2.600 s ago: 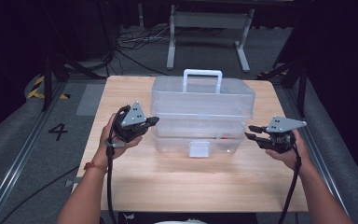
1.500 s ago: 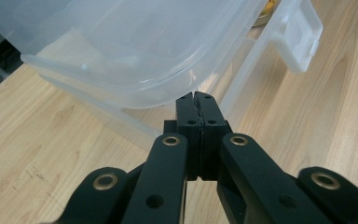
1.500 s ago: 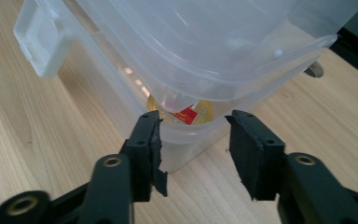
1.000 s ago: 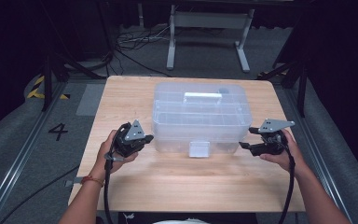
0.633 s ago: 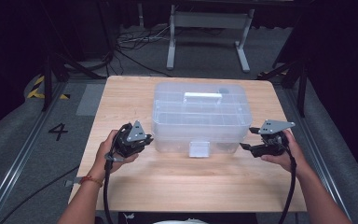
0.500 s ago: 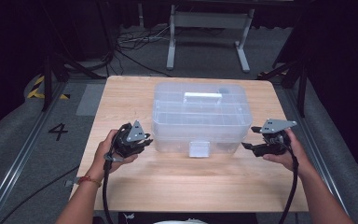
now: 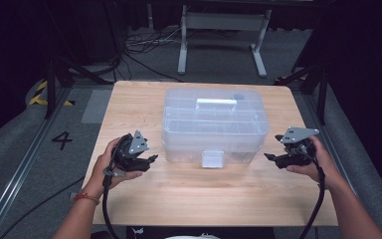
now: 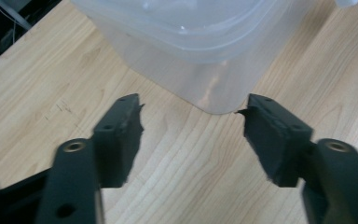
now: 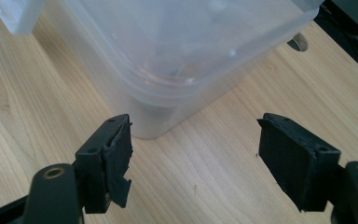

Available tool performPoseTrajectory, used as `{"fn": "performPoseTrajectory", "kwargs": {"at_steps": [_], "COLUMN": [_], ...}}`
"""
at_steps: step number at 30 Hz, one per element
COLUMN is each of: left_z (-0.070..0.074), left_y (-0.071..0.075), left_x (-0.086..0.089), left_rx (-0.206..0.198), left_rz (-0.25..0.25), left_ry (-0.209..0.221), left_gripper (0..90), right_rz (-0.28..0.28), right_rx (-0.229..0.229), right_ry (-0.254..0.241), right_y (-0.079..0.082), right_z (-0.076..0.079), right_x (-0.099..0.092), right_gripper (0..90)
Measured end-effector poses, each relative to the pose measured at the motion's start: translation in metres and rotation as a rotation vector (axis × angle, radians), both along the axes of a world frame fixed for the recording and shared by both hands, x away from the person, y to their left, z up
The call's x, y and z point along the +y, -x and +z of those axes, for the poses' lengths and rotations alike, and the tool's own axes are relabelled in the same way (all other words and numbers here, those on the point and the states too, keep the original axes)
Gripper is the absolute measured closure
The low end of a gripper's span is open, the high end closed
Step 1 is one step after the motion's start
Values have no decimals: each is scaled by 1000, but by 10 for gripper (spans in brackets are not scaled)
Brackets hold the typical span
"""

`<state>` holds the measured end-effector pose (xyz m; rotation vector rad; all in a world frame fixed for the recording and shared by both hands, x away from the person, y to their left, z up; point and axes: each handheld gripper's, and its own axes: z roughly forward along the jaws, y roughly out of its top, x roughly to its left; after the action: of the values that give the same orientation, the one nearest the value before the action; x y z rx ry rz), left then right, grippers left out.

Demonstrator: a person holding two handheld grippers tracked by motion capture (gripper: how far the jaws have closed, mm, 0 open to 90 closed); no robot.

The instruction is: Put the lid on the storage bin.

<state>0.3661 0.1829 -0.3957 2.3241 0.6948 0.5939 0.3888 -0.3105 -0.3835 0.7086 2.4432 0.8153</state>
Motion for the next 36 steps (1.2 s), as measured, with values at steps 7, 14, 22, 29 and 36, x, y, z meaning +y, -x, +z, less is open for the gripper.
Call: {"fn": "performPoseTrajectory", "kwargs": {"at_steps": [7,14,22,29,36], "left_z": [-19,-37,-51,-67,-78], "left_y": [6,13,23,33,37], "left_x": [11,22,42,54,64], "left_rx": [37,46,70,106,130], "left_rz": [20,27,72,108,153], "left_ry": [-23,-54,-49,-24,45], "left_gripper": [248,203,202,193,177], "right_rz": [-28,-62,-111,-165,-222], "right_rx": [-3,-4,4,20,48], "right_ry": [14,-1,-51,-97,-186], "right_y": [7,14,23,33,44], "right_z": [-11,-23,-42,-65,-85], "right_x": [-13,-27,-50,-72,-94], "right_gripper": [261,259,254,247,217]}}
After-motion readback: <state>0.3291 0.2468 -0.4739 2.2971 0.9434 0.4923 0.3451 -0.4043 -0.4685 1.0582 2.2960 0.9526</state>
